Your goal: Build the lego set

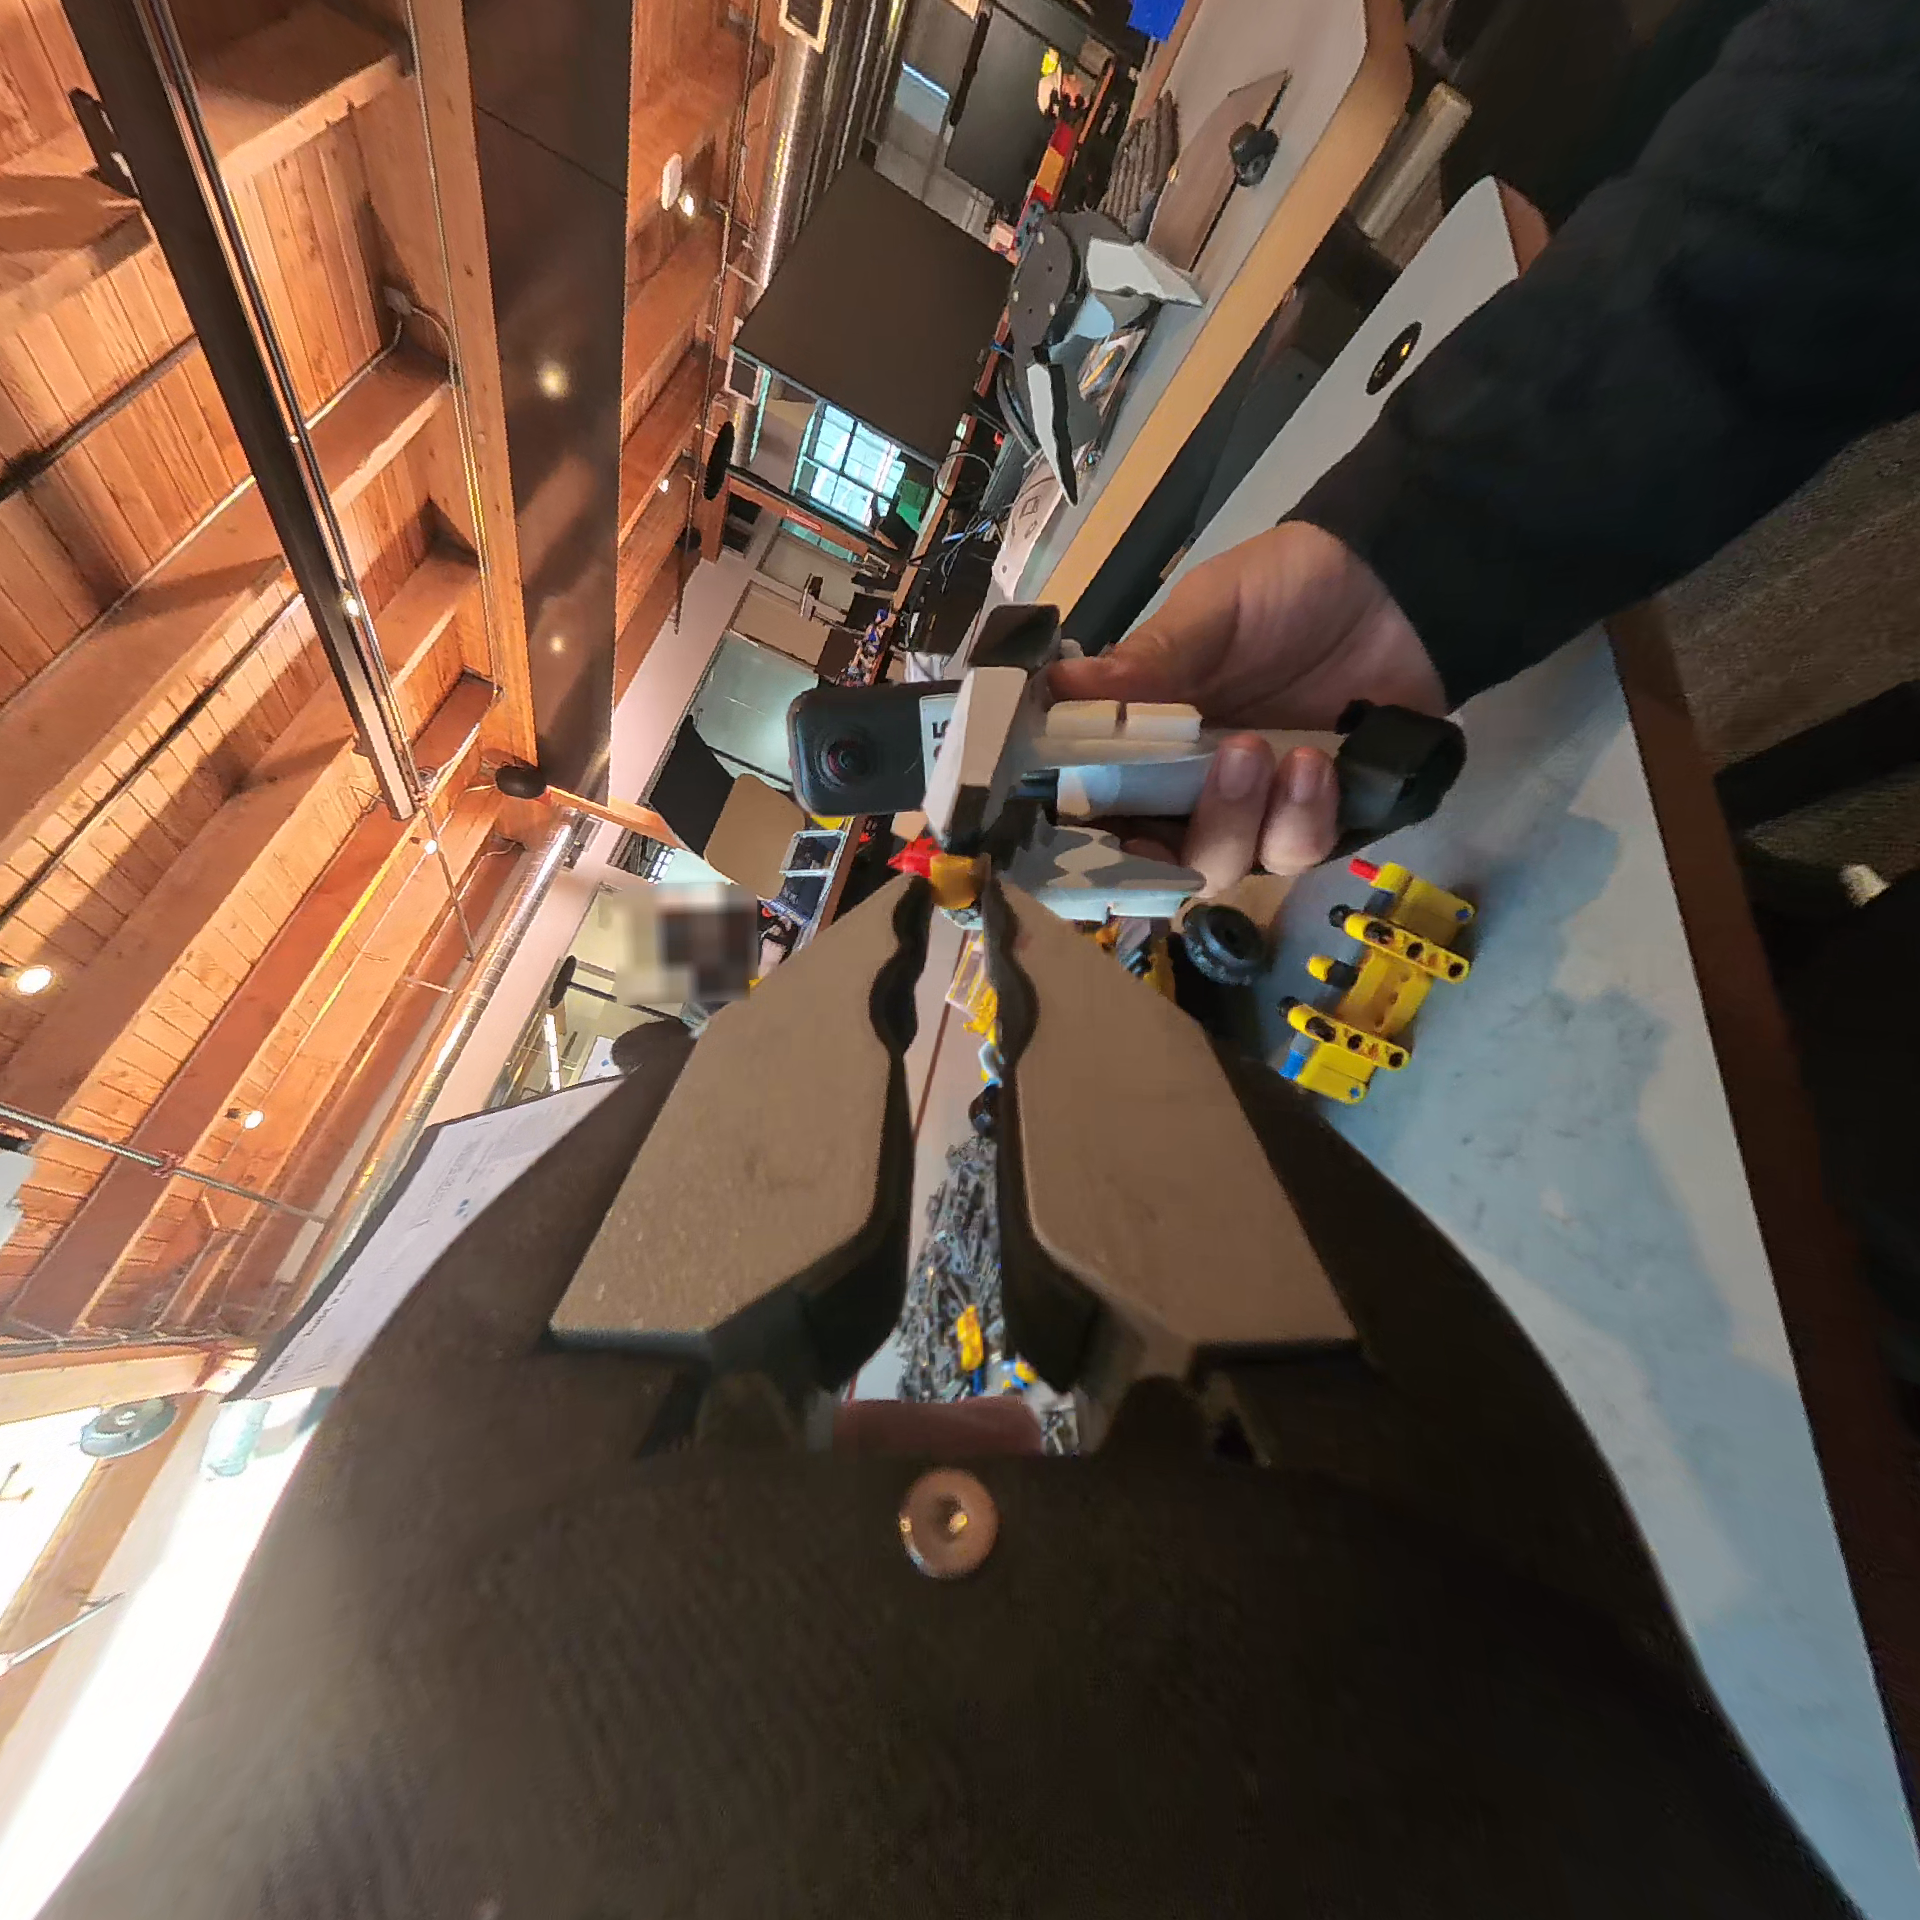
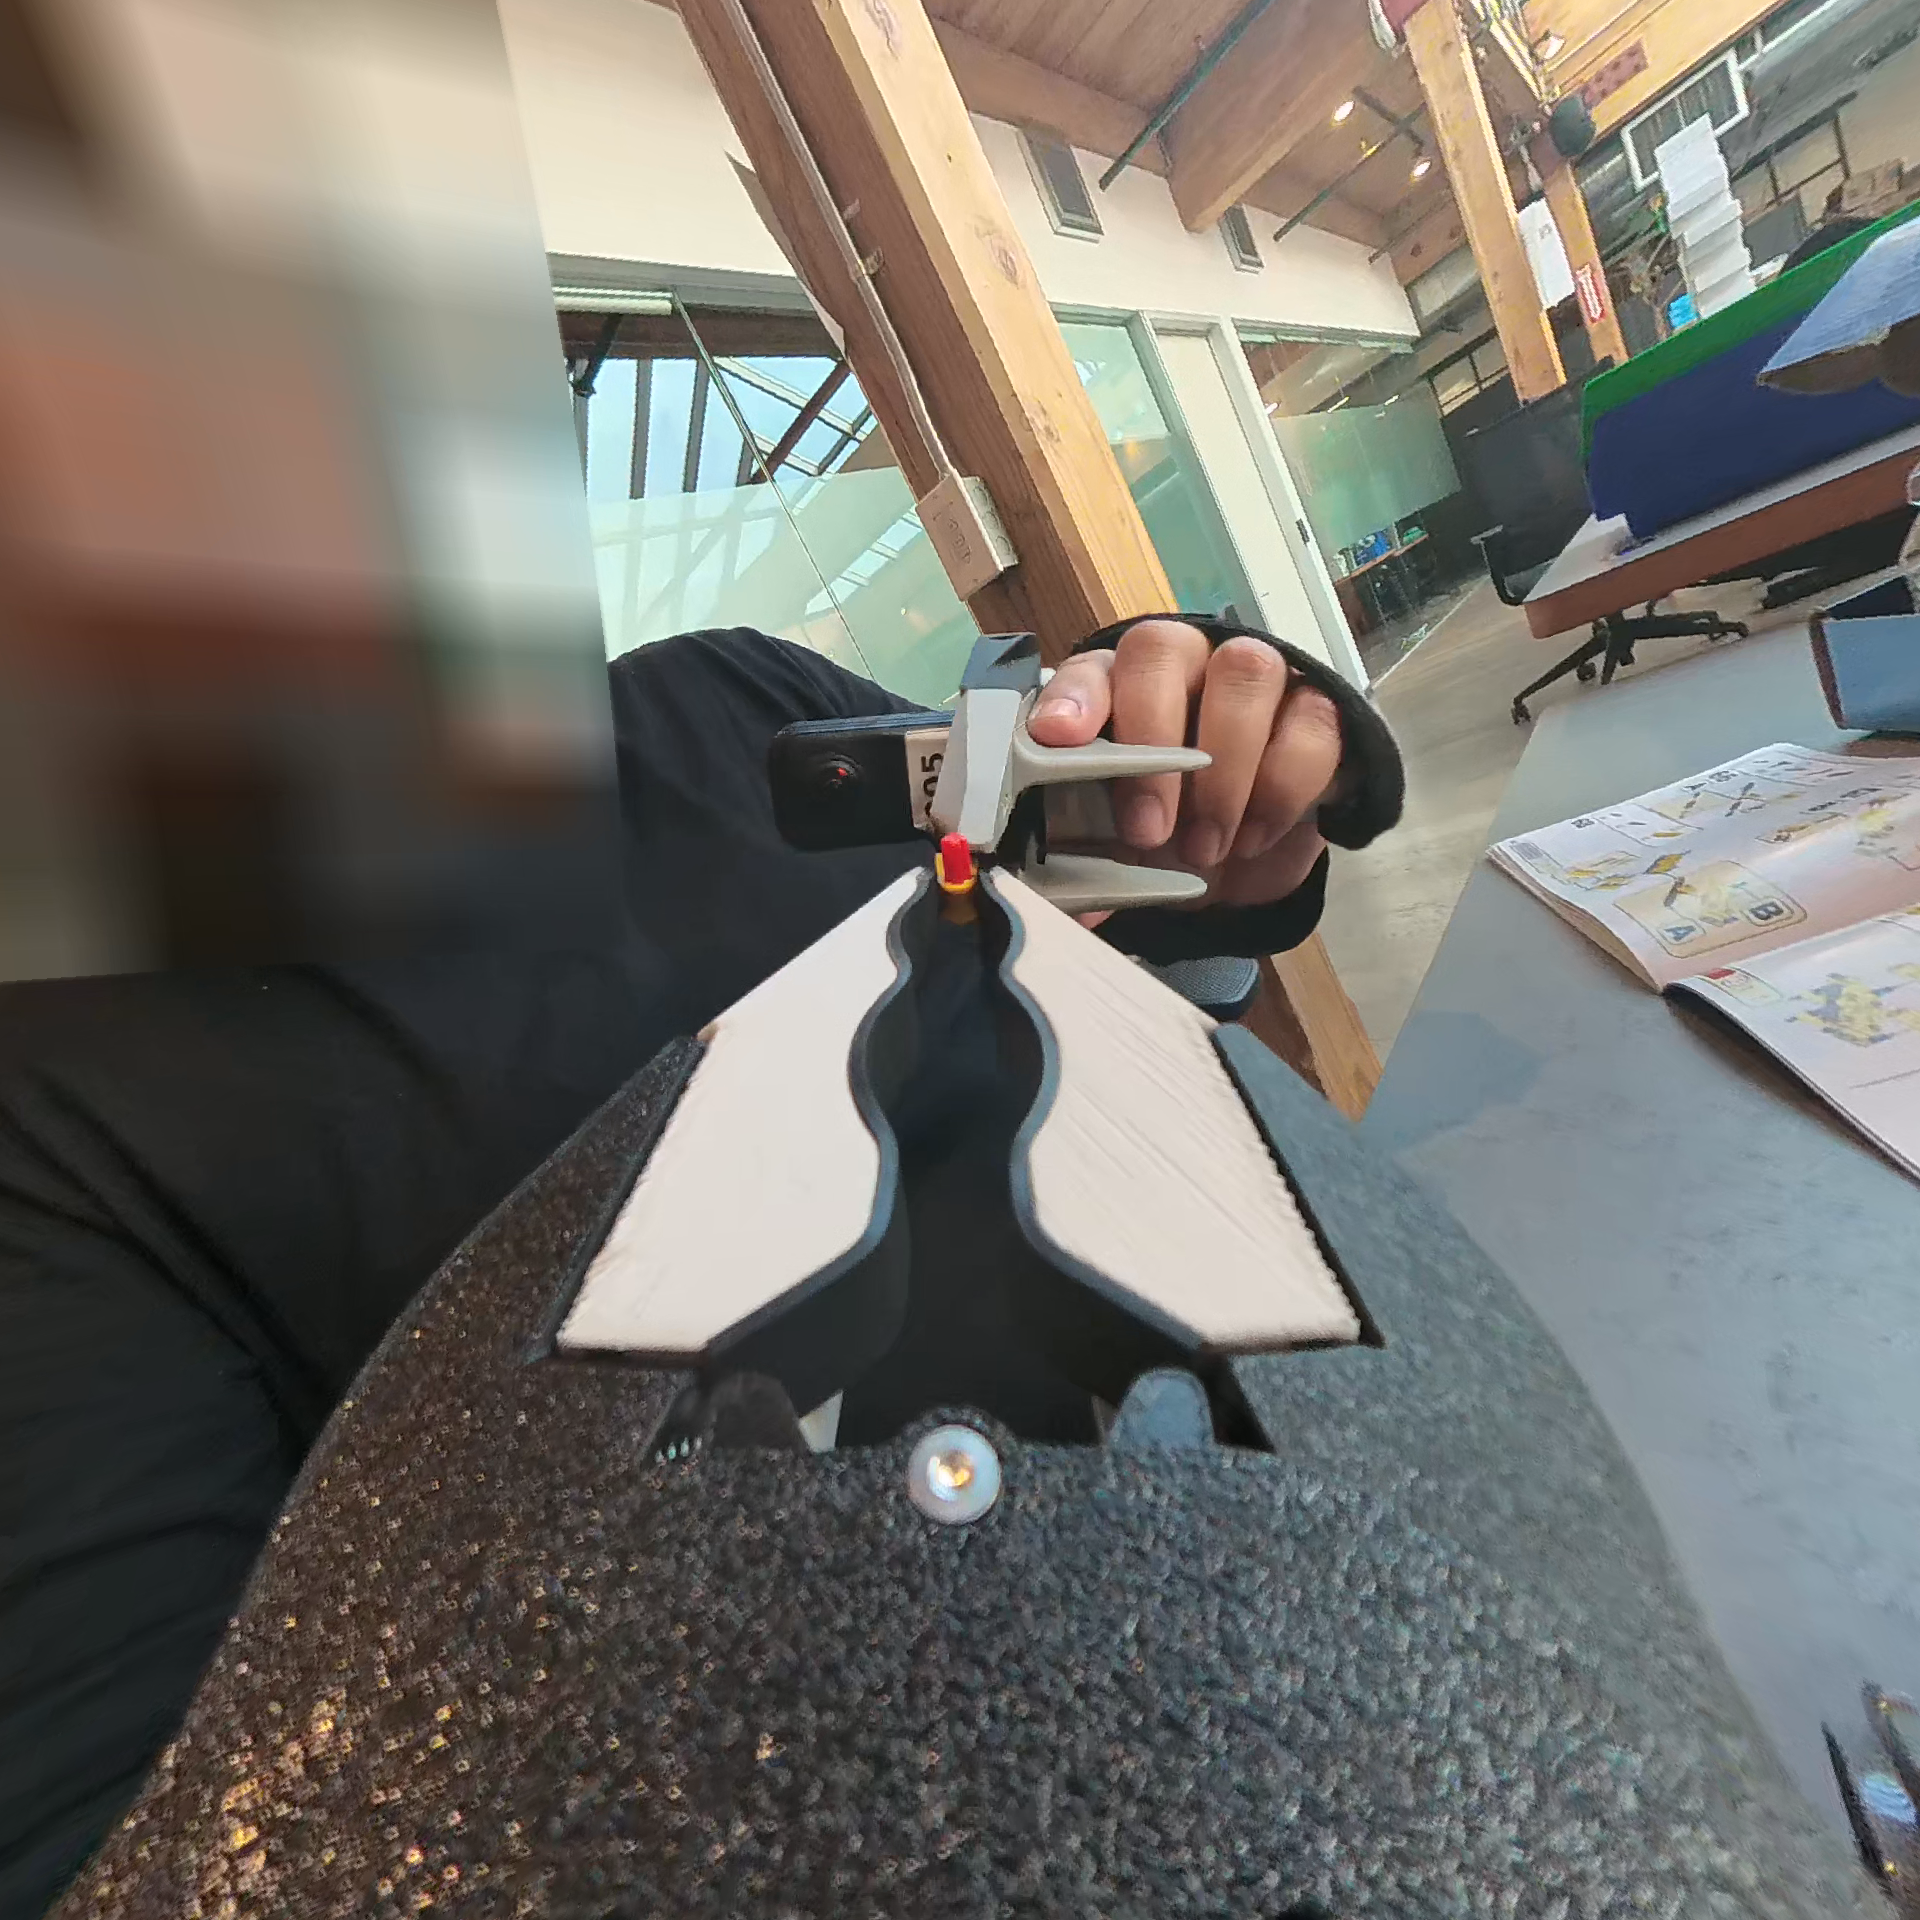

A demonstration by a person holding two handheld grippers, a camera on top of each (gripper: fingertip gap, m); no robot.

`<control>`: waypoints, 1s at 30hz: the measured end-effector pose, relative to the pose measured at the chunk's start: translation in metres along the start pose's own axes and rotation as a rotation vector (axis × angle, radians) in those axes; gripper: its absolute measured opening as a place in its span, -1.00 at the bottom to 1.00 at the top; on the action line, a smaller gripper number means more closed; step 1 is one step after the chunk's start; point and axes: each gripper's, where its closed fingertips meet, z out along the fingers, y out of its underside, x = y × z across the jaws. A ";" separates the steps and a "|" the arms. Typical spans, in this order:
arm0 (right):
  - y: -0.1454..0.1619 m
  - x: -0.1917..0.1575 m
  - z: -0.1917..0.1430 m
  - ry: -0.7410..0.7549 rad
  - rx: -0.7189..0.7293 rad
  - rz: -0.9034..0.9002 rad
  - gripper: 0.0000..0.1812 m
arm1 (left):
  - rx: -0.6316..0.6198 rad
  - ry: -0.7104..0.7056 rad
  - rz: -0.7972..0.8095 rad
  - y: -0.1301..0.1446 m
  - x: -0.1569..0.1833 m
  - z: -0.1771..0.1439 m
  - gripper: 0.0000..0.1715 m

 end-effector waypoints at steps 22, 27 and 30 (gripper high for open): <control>0.003 -0.002 -0.001 -0.029 -0.002 0.028 -0.92 | 0.022 0.032 -0.067 -0.005 0.003 -0.003 -0.94; 0.000 0.029 -0.023 0.293 -0.086 0.101 -0.84 | -0.082 0.073 -0.072 0.019 0.008 -0.002 -0.95; -0.001 0.047 -0.056 0.642 -0.143 0.110 -0.68 | -0.155 0.120 -0.069 0.046 0.023 0.002 -0.95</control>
